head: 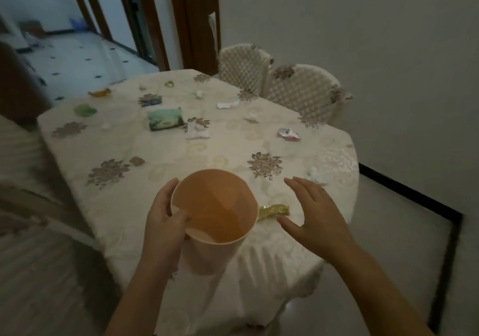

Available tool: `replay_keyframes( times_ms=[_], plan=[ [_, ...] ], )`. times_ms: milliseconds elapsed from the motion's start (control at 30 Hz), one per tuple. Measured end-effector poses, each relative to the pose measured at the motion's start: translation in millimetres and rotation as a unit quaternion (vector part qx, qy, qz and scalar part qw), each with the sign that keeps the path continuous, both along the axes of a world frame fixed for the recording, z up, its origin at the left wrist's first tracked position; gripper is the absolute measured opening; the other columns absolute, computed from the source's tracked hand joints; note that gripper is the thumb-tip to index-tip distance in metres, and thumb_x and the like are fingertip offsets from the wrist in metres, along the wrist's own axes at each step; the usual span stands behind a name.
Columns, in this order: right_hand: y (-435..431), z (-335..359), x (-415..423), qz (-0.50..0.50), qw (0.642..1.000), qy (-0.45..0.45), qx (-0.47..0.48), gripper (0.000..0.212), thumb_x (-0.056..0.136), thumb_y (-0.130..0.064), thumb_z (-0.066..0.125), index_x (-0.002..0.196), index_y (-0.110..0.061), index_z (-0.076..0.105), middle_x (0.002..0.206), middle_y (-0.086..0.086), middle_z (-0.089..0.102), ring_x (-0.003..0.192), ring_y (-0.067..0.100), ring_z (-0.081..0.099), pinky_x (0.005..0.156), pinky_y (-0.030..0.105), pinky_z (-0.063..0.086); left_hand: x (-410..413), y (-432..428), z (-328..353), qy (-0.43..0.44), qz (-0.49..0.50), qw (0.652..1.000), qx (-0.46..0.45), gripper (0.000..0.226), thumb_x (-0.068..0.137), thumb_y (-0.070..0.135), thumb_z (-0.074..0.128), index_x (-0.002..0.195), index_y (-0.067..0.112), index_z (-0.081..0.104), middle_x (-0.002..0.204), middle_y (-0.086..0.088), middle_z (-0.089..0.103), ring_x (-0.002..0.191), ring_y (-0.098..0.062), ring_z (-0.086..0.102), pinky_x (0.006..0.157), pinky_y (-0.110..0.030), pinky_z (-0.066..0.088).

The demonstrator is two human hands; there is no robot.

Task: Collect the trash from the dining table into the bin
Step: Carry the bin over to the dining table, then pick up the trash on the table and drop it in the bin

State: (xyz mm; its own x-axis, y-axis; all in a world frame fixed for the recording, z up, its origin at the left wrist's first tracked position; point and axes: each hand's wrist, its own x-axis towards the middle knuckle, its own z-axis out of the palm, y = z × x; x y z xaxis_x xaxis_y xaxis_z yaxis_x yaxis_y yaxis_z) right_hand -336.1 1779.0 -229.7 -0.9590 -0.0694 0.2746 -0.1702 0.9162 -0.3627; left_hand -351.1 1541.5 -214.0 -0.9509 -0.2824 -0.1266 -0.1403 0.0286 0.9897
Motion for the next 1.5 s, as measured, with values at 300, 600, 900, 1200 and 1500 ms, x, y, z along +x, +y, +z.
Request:
replay_keyframes(
  times_ms=[300,600,900,1200,1500],
  plan=[
    [-6,-21,-74,0.108,0.993,-0.037,-0.010,0.064,0.081,-0.036,0.061,0.135,-0.023,0.031,0.141,-0.001,0.040,0.131,0.018,0.032,0.108,0.032,0.024,-16,7,-10,0.008,0.025,0.996,-0.086,0.056,0.083,-0.007,0.048,0.114,0.039,0.050,0.112,0.013,0.056,0.108,-0.016,0.051,0.083,-0.028,0.045],
    [16,-69,-121,0.222,0.963,-0.148,0.031,0.056,0.083,-0.033,0.059,0.132,-0.022,0.036,0.139,0.000,0.042,0.127,0.019,0.033,0.105,0.030,0.029,-10,22,-10,-0.065,0.093,0.949,-0.295,0.053,0.087,0.013,0.053,0.132,0.037,0.043,0.106,-0.005,0.038,0.080,-0.007,0.046,0.073,-0.017,0.035],
    [34,-116,-132,0.281,0.932,-0.207,0.095,0.031,0.087,-0.031,0.052,0.115,-0.019,0.048,0.117,0.005,0.051,0.105,0.022,0.044,0.083,0.029,0.041,10,68,-11,-0.112,0.198,0.924,-0.307,0.052,0.084,0.015,0.055,0.133,0.027,0.046,0.086,-0.003,0.063,0.066,-0.008,0.054,0.058,-0.019,0.039],
    [32,-124,-134,0.216,0.940,-0.265,0.019,0.044,0.078,-0.022,0.066,0.116,-0.014,0.047,0.114,0.011,0.054,0.103,0.029,0.051,0.082,0.038,0.045,10,82,-22,-0.072,0.300,0.933,-0.185,0.043,0.081,0.013,0.059,0.121,0.030,0.058,0.063,0.003,0.046,0.061,-0.015,0.047,0.061,-0.025,0.041],
    [18,-49,-138,0.190,0.935,-0.187,-0.234,0.011,0.084,-0.021,0.060,0.085,-0.011,0.063,0.076,0.013,0.067,0.062,0.016,0.055,0.058,0.029,0.042,1,75,-26,-0.037,0.348,0.932,-0.097,0.038,0.084,0.009,0.058,0.118,0.025,0.060,0.067,0.002,0.043,0.067,-0.014,0.045,0.063,-0.026,0.041]
  ],
)
